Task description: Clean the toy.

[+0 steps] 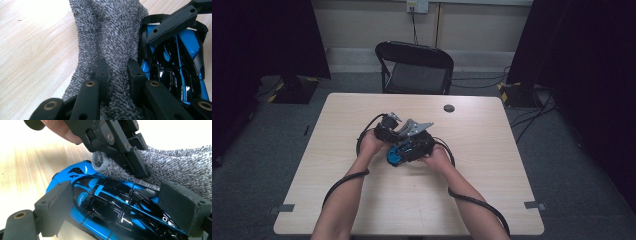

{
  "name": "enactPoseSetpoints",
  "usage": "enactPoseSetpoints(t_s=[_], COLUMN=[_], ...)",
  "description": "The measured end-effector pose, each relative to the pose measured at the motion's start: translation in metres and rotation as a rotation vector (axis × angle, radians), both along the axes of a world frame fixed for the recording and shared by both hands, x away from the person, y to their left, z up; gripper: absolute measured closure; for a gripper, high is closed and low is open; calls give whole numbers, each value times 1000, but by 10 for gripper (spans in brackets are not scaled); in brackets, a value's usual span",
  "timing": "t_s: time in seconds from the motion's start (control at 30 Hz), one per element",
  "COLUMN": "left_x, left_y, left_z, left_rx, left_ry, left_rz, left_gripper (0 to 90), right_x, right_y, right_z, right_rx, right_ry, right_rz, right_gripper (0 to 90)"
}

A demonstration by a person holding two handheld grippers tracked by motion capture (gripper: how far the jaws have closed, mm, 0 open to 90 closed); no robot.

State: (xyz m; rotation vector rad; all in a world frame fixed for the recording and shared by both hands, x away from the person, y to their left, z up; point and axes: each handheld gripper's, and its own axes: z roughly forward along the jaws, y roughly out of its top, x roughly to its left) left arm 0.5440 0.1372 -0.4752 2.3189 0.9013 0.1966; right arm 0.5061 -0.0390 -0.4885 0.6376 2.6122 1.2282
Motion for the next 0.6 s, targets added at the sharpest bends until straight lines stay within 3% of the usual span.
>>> enactPoseSetpoints(t_s=[0.6], left_x=[-5], left_y=[8], left_z=[4], left_rx=[9], left_ry=[18], left_rz=[-11], left_gripper=[750], right_x=[0], right_y=[1], right_z=[0], right_rx=[-7], right_ry=[-2], right_rz=[3], right_gripper=[119])
